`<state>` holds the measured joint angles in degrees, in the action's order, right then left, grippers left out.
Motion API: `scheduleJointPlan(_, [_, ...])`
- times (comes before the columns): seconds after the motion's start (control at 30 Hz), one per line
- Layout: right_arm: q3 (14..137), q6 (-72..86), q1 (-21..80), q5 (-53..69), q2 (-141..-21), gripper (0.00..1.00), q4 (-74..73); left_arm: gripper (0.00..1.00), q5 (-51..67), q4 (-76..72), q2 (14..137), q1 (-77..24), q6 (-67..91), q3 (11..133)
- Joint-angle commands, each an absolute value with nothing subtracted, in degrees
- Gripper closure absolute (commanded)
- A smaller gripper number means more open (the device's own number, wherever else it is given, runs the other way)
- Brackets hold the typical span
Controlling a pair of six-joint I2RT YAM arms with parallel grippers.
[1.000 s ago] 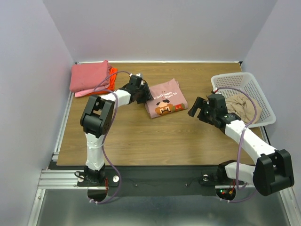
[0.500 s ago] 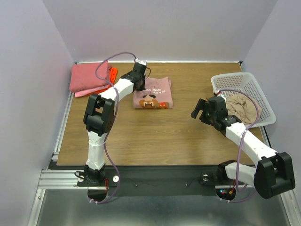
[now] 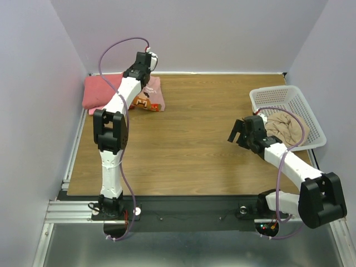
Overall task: Fold and stack the t-shirts
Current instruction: Neatly place the folded tshirt to the corner
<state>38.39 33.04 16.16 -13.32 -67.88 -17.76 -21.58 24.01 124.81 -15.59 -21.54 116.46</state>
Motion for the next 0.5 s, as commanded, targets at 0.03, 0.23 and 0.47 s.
scheduleJointPlan(0.03, [39.02,32.87,15.91,-15.38,-69.78,0.00,-16.17,1.00,-27.24,22.59,120.33,-14.24,-32.60,120.67])
scheduleJointPlan(0.23, [39.20,32.96,15.91,-15.38,-71.10,0.00,-16.17,1.00,-26.10,23.11,118.92,-12.31,-37.34,123.48])
scheduleJointPlan(0.47, [39.37,33.05,15.91,-16.87,-72.07,0.00,-16.17,1.00,-24.18,21.62,116.02,-12.13,-43.41,126.64])
